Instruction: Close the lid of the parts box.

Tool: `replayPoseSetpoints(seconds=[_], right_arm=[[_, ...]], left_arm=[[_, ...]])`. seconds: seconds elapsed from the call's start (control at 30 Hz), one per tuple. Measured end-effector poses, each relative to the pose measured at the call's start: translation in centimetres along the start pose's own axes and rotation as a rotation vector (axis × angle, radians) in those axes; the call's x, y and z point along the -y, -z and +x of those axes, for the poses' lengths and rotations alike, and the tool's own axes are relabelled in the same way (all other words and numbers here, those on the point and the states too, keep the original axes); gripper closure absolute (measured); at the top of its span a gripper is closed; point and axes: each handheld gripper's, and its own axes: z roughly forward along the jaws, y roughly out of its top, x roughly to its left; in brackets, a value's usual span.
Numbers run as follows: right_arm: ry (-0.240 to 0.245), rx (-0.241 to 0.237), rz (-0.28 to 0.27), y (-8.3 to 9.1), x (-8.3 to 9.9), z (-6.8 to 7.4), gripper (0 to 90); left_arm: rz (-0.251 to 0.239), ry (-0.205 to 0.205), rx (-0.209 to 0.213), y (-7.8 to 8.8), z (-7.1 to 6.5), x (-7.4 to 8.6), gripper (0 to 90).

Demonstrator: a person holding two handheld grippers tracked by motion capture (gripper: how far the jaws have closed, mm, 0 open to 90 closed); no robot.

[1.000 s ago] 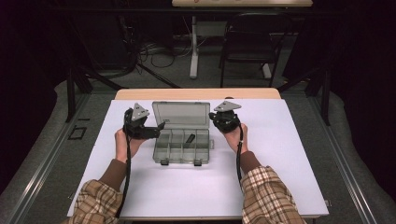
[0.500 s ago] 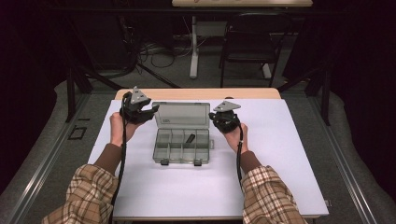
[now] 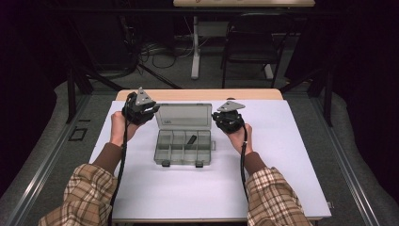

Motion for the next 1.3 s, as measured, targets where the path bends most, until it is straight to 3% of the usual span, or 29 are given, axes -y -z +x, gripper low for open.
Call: replayPoseSetpoints(seconds=[0.2,0.4,0.57,0.83,1.07,1.3], right_arm=[[0.004,0.014,-0.009,2.5,-1.1,-1.0,67.8],[0.002,-0.016,-0.019,4.7,-2.6,-1.6,56.0],[0.029,-0.061,-0.008,4.9,-4.1,-0.9,50.1],[0.072,-0.065,0.023,3.4,-5.9,-0.1,62.8],[0.111,-0.063,0.064,2.5,-6.4,0.6,75.2],[0.12,-0.04,0.065,2.7,-6.1,1.0,77.3]], left_arm=[[-0.002,0.002,0.004,0.0,0.1,0.1,74.5],[0.0,0.0,0.006,0.0,0.1,0.0,74.7],[0.0,0.001,0.008,0.0,0.1,0.1,74.7],[-0.006,0.003,0.014,0.1,0.1,0.2,74.8],[0.002,0.002,0.015,0.1,0.1,0.1,74.9],[0.0,0.013,0.022,0.4,-0.1,0.2,75.0]])
